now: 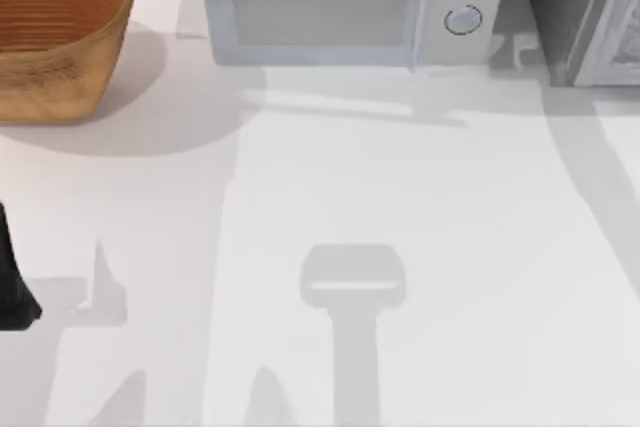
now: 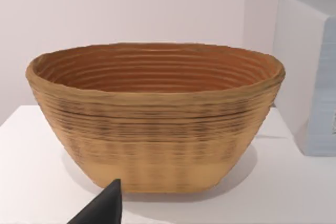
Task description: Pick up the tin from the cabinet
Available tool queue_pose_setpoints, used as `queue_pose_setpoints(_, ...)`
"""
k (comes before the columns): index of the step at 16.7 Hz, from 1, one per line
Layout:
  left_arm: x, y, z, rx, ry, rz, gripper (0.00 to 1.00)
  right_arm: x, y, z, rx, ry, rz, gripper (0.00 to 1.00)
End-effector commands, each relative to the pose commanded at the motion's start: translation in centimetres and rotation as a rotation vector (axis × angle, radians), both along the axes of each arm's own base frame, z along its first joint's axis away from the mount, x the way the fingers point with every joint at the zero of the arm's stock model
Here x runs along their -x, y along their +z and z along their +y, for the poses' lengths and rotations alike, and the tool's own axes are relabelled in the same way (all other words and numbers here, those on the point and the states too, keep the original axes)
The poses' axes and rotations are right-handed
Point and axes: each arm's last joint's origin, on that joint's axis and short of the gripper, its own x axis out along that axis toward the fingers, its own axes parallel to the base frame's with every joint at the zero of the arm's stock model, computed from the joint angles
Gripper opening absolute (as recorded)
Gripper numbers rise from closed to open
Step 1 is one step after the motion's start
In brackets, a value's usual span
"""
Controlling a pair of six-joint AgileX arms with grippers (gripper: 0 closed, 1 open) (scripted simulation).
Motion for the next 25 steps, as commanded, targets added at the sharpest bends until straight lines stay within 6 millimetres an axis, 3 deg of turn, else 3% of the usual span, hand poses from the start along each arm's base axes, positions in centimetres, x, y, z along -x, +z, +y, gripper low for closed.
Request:
queue_pose_setpoints(2, 0.0, 0.0, 0.0, 0.000, 0.000, 0.000, 1.00, 0.0, 0.0, -0.1, -0.001, -0.004, -0.004, 1.00)
queue_pose_setpoints(4, 0.0, 0.0, 0.0, 0.000, 0.000, 0.000, 1.00, -1.3, 0.0, -0.1, -0.001, -0.003, -0.011, 1.00)
queue_pose_setpoints(10, 0.0, 0.0, 0.0, 0.000, 0.000, 0.000, 1.00, -8.9, -2.4, -0.6, 0.002, -0.005, -0.006, 1.00)
queue_pose_setpoints(18, 0.0, 0.0, 0.0, 0.000, 0.000, 0.000, 1.00, -10.3, -2.6, -0.7, 0.002, -0.005, -0.008, 1.00)
queue_pose_setpoints(25, 0.0, 0.0, 0.0, 0.000, 0.000, 0.000, 1.00, -14.8, -2.5, -0.8, 0.002, -0.006, -0.009, 1.00)
